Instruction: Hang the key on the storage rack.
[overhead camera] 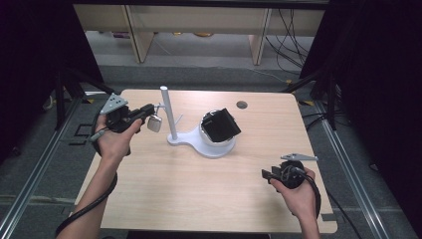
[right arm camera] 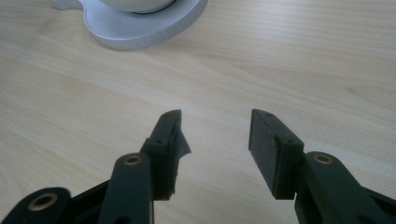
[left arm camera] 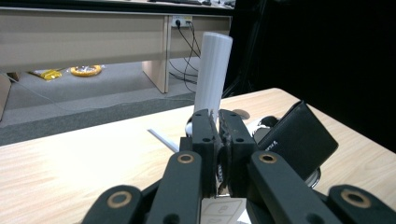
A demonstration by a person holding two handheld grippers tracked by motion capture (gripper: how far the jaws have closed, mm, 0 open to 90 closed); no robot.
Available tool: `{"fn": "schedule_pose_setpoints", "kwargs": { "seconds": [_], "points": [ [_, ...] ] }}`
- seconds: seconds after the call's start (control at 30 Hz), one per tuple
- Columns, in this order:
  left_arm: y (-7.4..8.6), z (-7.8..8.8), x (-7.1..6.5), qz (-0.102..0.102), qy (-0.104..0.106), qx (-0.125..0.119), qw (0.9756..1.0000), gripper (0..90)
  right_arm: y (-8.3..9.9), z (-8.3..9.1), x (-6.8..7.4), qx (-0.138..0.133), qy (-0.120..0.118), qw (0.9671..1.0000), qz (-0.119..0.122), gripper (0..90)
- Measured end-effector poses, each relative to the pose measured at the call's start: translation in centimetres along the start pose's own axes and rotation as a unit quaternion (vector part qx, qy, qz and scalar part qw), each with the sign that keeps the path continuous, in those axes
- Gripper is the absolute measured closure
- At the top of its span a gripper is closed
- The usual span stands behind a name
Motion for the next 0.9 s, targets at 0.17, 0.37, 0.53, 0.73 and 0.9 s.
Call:
{"fn": "schedule_pose_setpoints", "kwargs": {
  "seconds": [0.17,0.37,0.53,0.73,0.9],
  "points": [
    [0.8,-0.1,-0.1,0.001,-0.001,0.006,1.0000,85.4,0.0,0.0,0.0,0.000,0.000,1.0000,-0.002,55.0],
    [1.7,-0.3,-0.2,0.001,-0.004,0.017,0.9998,85.4,0.0,-0.1,-0.1,0.001,0.001,1.0000,0.008,55.0],
    [2.3,-0.7,-0.3,-0.002,-0.002,0.027,0.9996,85.3,0.0,0.0,-0.1,0.004,0.013,0.9999,0.001,55.0],
    [2.8,-1.2,-0.3,-0.003,-0.003,0.035,0.9994,85.3,0.0,-0.1,-0.2,-0.001,0.010,0.9999,0.009,55.0],
    [3.2,-1.5,-0.6,-0.008,-0.002,0.042,0.9991,85.3,0.1,0.0,0.1,0.008,0.007,0.9999,-0.010,55.0]
  ]
}}
Point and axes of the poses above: each handheld gripper's, and its own axes: z roughly backward along the jaws, y roughly out of its underside, x roughly to its left, the point moved 4 cm from there along -z, roughly forward along the jaws, and after that the axes turned 13 degrees about -z, right-handed, at the moved point
